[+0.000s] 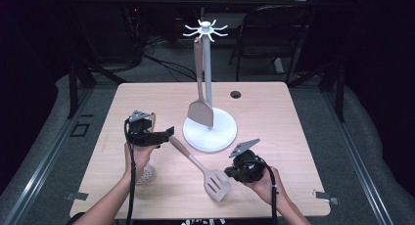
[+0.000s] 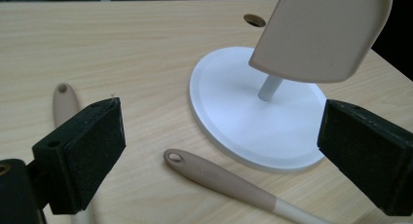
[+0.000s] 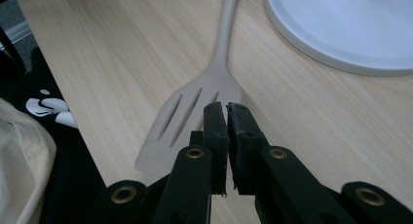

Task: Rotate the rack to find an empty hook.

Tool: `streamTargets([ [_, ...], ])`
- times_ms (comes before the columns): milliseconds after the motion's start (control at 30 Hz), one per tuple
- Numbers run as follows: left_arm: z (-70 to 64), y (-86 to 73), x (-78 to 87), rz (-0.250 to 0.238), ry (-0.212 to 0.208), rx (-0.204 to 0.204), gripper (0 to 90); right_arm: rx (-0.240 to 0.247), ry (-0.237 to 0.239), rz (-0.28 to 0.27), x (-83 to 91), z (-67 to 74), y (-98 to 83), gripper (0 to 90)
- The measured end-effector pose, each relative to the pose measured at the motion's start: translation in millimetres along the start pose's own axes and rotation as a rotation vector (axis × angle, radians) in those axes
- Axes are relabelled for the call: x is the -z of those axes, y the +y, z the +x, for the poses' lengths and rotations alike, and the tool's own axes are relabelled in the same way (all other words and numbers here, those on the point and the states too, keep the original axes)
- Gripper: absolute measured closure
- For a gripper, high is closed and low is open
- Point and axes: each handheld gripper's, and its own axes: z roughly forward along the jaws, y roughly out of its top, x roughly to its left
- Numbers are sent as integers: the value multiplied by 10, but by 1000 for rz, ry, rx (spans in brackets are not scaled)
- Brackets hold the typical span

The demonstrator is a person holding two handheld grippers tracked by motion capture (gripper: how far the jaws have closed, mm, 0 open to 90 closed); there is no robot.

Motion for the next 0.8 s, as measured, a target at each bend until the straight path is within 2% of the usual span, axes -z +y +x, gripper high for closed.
streamTargets([
  [67, -38, -28, -25, 24, -7, -14, 39, 12, 7, -2, -9, 37, 21, 870],
  [167, -79, -69, -62, 32, -6, -2, 45, 23, 42, 8, -85, 103, 56, 869],
  [267, -106, -103, -96, 47, -13, 1, 49, 52, 54, 45, -185, 181, 60, 869],
  [400, -114, -137, -116, 60, -9, 20, 49, 40, 48, 90, -274, 222, 41, 870],
  [433, -121, -147, -119, 56, -6, 20, 49, 40, 51, 116, -294, 215, 34, 871],
  [467, -132, -157, -117, 60, -7, 19, 50, 35, 44, 114, -314, 216, 21, 874],
  [633, -161, -202, -137, 76, -7, 23, 54, 15, 35, 182, -456, 140, -38, 884],
  [767, -204, -246, -139, 76, 3, 25, 58, 23, 22, 245, -552, 110, -74, 887],
  [800, -216, -254, -139, 80, 3, 25, 58, 18, 23, 244, -579, 109, -86, 888],
])
